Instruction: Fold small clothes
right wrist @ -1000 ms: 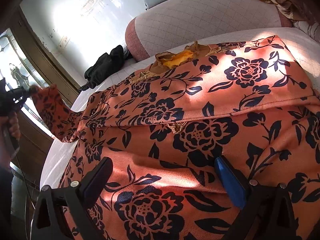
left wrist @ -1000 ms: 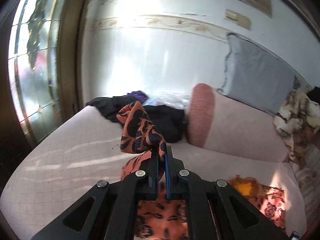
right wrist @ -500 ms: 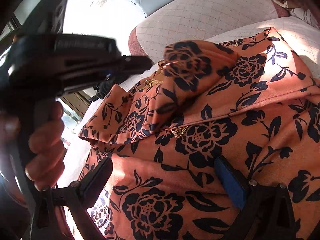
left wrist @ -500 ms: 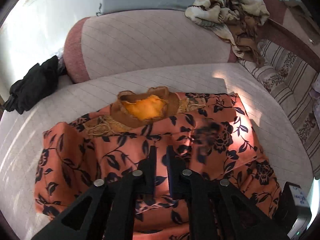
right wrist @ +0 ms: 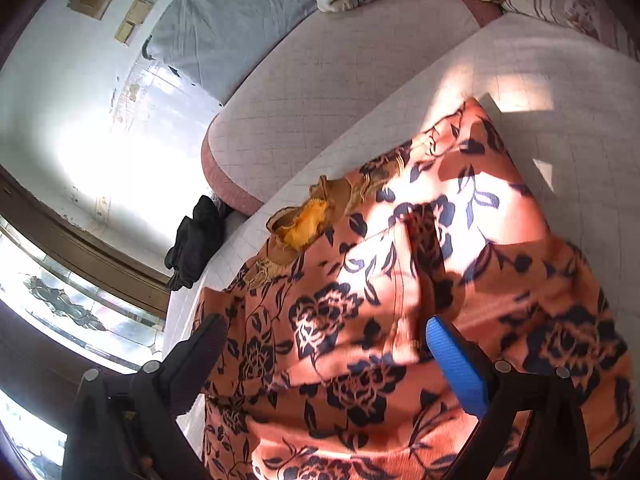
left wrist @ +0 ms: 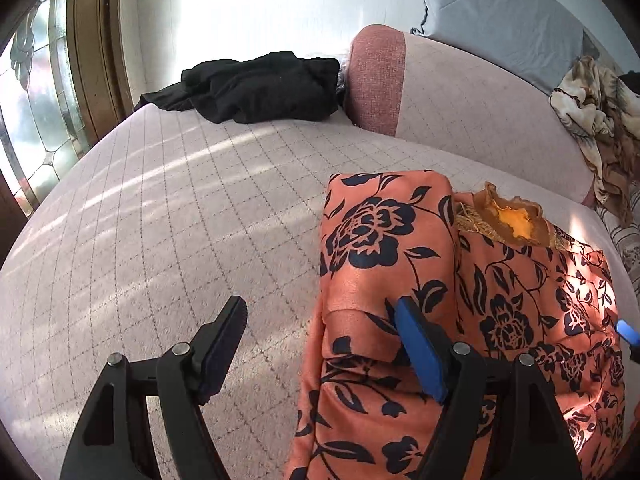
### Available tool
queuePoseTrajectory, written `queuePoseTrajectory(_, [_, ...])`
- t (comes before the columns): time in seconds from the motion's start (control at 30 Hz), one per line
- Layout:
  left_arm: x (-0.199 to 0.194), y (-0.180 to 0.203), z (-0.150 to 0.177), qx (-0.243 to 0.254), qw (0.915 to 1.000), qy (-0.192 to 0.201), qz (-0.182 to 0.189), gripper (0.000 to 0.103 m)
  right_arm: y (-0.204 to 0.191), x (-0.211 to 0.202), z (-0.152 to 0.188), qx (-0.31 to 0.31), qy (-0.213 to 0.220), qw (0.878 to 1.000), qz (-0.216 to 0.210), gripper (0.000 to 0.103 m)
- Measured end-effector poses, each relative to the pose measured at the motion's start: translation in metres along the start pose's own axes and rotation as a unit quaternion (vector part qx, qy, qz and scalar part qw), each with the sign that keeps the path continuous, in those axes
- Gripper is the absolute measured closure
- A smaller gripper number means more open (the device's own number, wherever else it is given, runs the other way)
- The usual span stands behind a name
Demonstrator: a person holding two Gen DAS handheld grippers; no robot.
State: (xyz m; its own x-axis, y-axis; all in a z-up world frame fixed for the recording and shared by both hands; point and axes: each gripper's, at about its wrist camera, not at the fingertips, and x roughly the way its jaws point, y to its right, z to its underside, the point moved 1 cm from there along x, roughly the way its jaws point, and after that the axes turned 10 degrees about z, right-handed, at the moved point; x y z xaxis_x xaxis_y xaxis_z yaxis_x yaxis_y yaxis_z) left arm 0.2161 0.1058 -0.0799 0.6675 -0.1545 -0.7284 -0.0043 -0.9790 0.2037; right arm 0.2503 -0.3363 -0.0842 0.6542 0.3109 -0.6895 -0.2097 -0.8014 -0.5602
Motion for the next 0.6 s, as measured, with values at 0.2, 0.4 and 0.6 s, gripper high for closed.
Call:
queuePoseTrajectory(0.2, [0.005,-0.006,0.007,0.005,0.9998,0.011,0.017,0.026,0.003,0.075,-0.029,-0.059,-0.111,0.984,0.129,0.063])
queuePoseTrajectory(0.4, [0.009,-0.016,0.009,-0.014,0.9994,0.007,0.032,0.026,-0.056,0.046,-0.034,-0.224,-0.044,0.955,0.190,0.099])
queuePoseTrajectory(0.6, [0.002,-0.010,0.007,-0.002,0.9993,0.025,0.030,0.026,-0.086,-0.001,-0.065,-0.257,0.106,0.930,0.240,0.096])
